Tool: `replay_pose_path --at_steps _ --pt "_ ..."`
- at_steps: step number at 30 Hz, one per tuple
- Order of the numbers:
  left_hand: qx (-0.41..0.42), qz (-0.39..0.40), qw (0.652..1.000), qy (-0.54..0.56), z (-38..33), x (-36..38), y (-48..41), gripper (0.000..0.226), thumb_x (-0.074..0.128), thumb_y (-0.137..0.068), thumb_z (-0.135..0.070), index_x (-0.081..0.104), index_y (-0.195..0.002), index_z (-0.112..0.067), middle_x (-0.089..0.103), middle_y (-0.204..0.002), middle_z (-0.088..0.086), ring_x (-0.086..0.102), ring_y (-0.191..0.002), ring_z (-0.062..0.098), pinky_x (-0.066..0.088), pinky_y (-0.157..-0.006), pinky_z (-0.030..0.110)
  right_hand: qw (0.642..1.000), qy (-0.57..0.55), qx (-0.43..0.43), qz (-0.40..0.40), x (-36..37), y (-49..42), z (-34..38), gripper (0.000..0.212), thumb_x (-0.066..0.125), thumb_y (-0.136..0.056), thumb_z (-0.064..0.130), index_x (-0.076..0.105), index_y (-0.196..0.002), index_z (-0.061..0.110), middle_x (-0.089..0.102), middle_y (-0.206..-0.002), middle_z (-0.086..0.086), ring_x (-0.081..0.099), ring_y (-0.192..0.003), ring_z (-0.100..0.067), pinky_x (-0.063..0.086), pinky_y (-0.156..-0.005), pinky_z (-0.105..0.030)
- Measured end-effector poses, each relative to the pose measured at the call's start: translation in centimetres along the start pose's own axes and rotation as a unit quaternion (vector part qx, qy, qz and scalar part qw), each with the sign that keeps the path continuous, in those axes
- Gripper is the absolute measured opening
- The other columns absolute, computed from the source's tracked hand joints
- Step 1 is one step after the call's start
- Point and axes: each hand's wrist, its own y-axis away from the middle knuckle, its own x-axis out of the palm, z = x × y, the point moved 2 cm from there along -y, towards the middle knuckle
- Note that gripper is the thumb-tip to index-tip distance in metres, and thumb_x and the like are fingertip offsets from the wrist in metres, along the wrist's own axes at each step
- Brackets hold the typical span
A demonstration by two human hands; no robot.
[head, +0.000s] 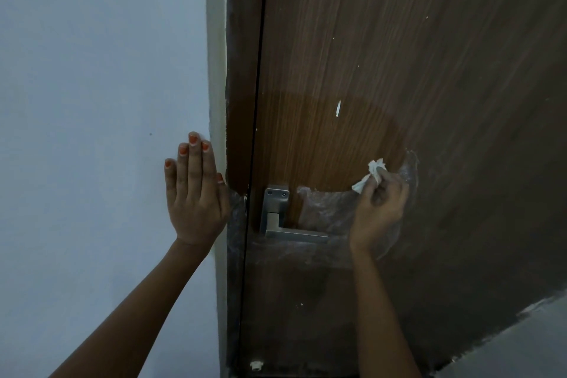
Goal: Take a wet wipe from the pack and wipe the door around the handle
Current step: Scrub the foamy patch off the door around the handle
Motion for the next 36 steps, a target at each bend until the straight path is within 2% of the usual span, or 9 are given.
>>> replay_pose_path --at_steps 3,7,11,15,18,24,26,31,36 --pt "-0.001 -0.002 1.000 0.001 0.0 0.0 0.0 0.053 0.024 -0.103 -0.018 0.002 -0.152 -0.014 -0.005 -0.159 -0.004 0.000 -0.146 0.013 0.004 -0.119 0.033 0.994 0.024 -0.073 0.074 1.4 1.1 1.3 0.021 0.060 -0.085 0.000 0.064 -0.106 0.002 0.060 -0.110 -0.018 0.057 -0.101 -0.022 0.045 -0.079 -0.014" --pt "-0.002 0.000 1.000 0.000 0.1 0.0 0.0 0.054 0.024 -0.103 -0.017 0.002 -0.152 -0.013 -0.005 -0.159 -0.004 0.000 -0.146 0.013 0.003 -0.119 0.033 0.950 0.084 -0.205 0.221 1.5 4.4 0.7 0.025 0.059 -0.082 0.004 0.065 -0.106 0.004 0.062 -0.109 -0.013 0.054 -0.103 -0.023 0.043 -0.082 -0.023" --pt "-0.005 -0.001 1.000 -0.005 0.1 0.0 0.0 0.062 0.033 -0.099 -0.013 0.002 -0.152 -0.014 -0.006 -0.159 -0.004 0.000 -0.146 0.013 0.004 -0.119 0.033 0.994 0.054 -0.051 0.080 -1.5 2.4 -2.3 0.020 0.061 -0.080 -0.012 0.066 -0.099 -0.006 0.063 -0.100 -0.024 0.061 -0.092 -0.034 0.047 -0.087 -0.028" --pt "-0.003 -0.002 1.000 0.002 0.1 0.1 0.1 0.055 0.027 -0.103 -0.016 0.002 -0.152 -0.014 -0.005 -0.159 -0.004 0.001 -0.146 0.013 0.005 -0.120 0.032 1.000 -0.001 0.023 -0.002 -1.9 -0.3 -2.2 0.018 0.057 -0.086 -0.003 0.064 -0.103 -0.003 0.061 -0.102 -0.023 0.061 -0.087 -0.025 0.045 -0.074 -0.010" --pt "-0.001 -0.004 1.000 0.003 0.2 0.3 0.2 0.053 0.026 -0.104 -0.016 0.004 -0.152 -0.013 -0.004 -0.159 -0.003 0.002 -0.146 0.014 0.006 -0.120 0.031 0.997 0.040 -0.035 0.058 -0.3 0.4 -0.7 0.019 0.058 -0.088 0.004 0.065 -0.105 0.003 0.061 -0.110 -0.015 0.062 -0.094 -0.027 0.052 -0.078 -0.031" --pt "-0.003 -0.001 1.000 0.004 0.2 0.3 0.3 0.057 0.030 -0.102 -0.013 0.004 -0.152 -0.012 -0.003 -0.159 -0.002 0.003 -0.146 0.015 0.007 -0.120 0.031 0.925 0.103 -0.244 0.274 1.5 5.3 -0.1 0.027 0.061 -0.079 0.002 0.066 -0.105 0.004 0.063 -0.108 -0.015 0.055 -0.099 -0.025 0.049 -0.078 -0.025" --pt "-0.001 0.000 1.000 0.002 0.2 0.3 0.4 0.061 0.034 -0.099 -0.011 0.005 -0.152 -0.011 -0.003 -0.159 -0.002 0.003 -0.146 0.015 0.007 -0.120 0.032 0.925 0.110 -0.233 0.278 0.7 5.4 -1.4 0.026 0.066 -0.075 -0.003 0.067 -0.101 0.003 0.063 -0.106 -0.015 0.056 -0.099 -0.026 0.051 -0.076 -0.028" --pt "0.002 0.002 1.000 0.002 0.1 0.1 0.2 0.062 0.034 -0.098 -0.010 0.003 -0.152 -0.012 -0.005 -0.159 -0.002 0.002 -0.146 0.014 0.007 -0.120 0.031 0.980 0.043 -0.116 0.153 0.1 3.2 -1.5 0.020 0.066 -0.079 -0.006 0.068 -0.097 0.002 0.062 -0.102 -0.015 0.052 -0.096 -0.017 0.051 -0.077 -0.030" --pt "0.000 0.002 1.000 0.003 0.1 0.1 0.1 0.066 0.037 -0.095 -0.009 0.003 -0.152 -0.012 -0.005 -0.159 -0.002 0.002 -0.146 0.014 0.007 -0.120 0.031 0.916 0.094 -0.266 0.284 2.5 5.2 1.8 0.027 0.063 -0.075 0.003 0.066 -0.102 0.006 0.063 -0.104 -0.012 0.058 -0.090 -0.020 0.045 -0.072 -0.019"
